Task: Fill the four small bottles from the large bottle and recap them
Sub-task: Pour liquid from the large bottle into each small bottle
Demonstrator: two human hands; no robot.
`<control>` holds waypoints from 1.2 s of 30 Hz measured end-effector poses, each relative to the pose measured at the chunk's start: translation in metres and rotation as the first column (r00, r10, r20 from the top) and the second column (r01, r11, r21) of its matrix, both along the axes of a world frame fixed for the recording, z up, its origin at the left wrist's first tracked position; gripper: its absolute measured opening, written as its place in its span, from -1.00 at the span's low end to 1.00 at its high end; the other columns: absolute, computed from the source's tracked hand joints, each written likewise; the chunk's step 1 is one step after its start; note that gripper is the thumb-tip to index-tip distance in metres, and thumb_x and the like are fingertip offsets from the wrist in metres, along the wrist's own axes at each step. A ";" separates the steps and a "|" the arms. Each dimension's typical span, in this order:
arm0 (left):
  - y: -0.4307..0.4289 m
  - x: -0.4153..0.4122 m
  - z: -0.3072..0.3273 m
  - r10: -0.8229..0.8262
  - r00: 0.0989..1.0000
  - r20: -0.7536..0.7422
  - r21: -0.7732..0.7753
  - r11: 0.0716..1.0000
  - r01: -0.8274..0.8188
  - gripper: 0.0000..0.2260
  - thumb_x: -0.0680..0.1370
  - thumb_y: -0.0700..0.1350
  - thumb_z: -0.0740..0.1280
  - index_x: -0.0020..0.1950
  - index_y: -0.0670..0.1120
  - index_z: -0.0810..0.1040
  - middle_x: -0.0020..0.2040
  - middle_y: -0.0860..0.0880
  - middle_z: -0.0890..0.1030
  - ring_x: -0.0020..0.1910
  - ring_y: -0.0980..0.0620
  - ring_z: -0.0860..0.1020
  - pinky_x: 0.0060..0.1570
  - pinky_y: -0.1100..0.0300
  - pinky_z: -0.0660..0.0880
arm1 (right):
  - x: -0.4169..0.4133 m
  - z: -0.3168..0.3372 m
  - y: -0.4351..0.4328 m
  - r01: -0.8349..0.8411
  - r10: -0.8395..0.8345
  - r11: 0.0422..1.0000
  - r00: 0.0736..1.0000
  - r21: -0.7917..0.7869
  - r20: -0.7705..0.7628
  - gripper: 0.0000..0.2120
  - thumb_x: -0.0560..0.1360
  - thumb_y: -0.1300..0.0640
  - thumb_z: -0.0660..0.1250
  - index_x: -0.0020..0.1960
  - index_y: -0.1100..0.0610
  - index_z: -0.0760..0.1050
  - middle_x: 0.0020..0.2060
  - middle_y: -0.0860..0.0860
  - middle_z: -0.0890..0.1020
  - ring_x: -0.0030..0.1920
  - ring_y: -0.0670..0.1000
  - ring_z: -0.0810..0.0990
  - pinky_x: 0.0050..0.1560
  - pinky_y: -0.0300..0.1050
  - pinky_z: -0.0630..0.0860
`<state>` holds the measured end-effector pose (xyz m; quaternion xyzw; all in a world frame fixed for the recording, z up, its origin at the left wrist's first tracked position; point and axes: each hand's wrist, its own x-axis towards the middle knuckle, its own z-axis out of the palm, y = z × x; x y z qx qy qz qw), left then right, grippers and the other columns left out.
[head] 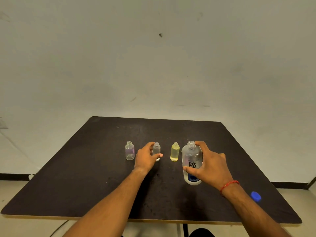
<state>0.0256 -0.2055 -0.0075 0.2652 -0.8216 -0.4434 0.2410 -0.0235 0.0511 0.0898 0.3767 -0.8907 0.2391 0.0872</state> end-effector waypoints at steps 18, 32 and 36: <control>-0.039 0.069 0.004 0.418 0.895 -0.153 0.000 0.906 -0.423 -0.30 0.42 0.15 0.58 0.46 0.00 0.38 0.33 0.02 0.47 0.26 0.04 0.51 0.16 0.00 0.56 | 0.013 0.007 -0.013 -0.046 0.045 0.998 0.999 -0.035 -0.026 -0.23 0.26 -0.42 0.39 0.34 -0.22 0.15 0.12 -0.18 0.59 0.05 -0.06 0.59 0.15 -0.01 0.33; -0.057 0.068 0.009 0.334 0.937 -0.097 -0.010 0.942 -0.337 -0.53 0.53 0.03 0.50 0.41 -0.02 0.54 0.24 -0.01 0.65 0.20 -0.01 0.60 0.24 0.06 0.54 | 0.023 0.013 -0.026 -0.090 0.087 0.995 0.994 -0.046 -0.064 -0.24 0.27 -0.38 0.41 0.36 -0.23 0.17 0.11 -0.19 0.59 0.06 -0.07 0.58 0.19 0.03 0.34; -0.046 0.083 0.020 0.281 0.948 -0.146 -0.054 0.955 -0.292 -0.47 0.51 0.07 0.52 0.44 0.02 0.48 0.30 0.00 0.63 0.25 0.00 0.59 0.26 0.05 0.55 | 0.026 0.016 -0.036 -0.141 0.138 0.989 0.988 -0.050 -0.064 -0.24 0.29 -0.34 0.42 0.39 -0.25 0.19 0.14 -0.23 0.57 0.11 -0.10 0.56 0.28 0.13 0.33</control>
